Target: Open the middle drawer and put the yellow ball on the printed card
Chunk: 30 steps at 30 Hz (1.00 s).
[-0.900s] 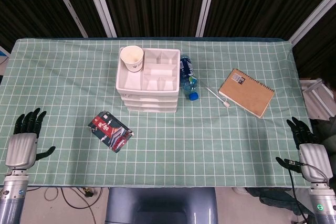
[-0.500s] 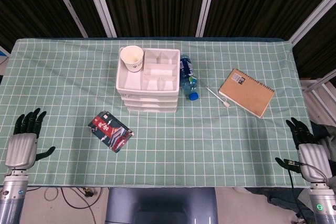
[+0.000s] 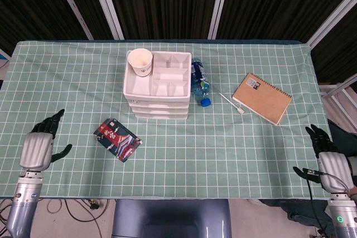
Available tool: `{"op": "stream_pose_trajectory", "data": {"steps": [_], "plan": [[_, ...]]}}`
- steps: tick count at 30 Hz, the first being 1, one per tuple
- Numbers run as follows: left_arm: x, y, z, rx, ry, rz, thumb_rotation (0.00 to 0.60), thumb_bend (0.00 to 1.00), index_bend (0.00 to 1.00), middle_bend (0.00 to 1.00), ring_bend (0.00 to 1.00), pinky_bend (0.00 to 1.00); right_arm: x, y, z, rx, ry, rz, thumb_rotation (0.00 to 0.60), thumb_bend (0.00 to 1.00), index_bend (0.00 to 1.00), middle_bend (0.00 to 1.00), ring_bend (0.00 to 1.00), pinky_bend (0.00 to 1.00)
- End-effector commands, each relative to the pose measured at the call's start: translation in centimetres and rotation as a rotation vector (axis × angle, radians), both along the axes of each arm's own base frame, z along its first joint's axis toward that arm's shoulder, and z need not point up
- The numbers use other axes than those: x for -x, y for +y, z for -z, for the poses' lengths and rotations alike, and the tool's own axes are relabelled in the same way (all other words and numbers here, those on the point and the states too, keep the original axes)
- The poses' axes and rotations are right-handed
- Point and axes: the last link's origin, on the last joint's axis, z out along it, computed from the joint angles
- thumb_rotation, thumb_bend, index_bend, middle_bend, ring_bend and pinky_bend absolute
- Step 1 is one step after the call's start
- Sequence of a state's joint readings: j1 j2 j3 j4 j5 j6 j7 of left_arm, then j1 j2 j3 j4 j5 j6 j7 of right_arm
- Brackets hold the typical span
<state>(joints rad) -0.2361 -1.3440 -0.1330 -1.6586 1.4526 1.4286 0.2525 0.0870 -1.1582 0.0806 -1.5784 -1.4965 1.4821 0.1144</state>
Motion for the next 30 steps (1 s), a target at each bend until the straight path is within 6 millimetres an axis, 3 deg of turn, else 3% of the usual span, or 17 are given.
{"op": "stream_pose_trajectory", "data": {"steps": [1,7,17,30], "plan": [[-4.4,2.1,3.3,0.139,-0.150,0.015,0.600,0.41,0.02,0.75,0.79,0.83,0.0,0.0,0.0,-0.006,-0.004,0.002,0.600,0.03,0.00,0.00,0.00,0.22],[-7.7,3.3,6.8,0.290,-0.267,-0.023,0.600,0.45,0.03,0.90,0.94,0.98,0.1,0.0,0.0,-0.007,-0.013,0.008,0.600,0.03,0.00,0.00,0.00,0.22],[-12.3,4.8,13.3,0.486,-0.529,-0.162,0.600,0.46,0.05,0.95,0.98,1.00,0.2,-0.2,-0.1,-0.013,-0.046,0.028,0.600,0.03,0.00,0.00,0.00,0.22],[-15.0,6.4,16.4,0.526,-0.593,-0.190,0.600,0.46,0.05,0.96,0.98,1.00,0.3,-0.3,-0.1,-0.018,-0.070,0.040,0.600,0.03,0.00,0.00,0.00,0.22]]}}
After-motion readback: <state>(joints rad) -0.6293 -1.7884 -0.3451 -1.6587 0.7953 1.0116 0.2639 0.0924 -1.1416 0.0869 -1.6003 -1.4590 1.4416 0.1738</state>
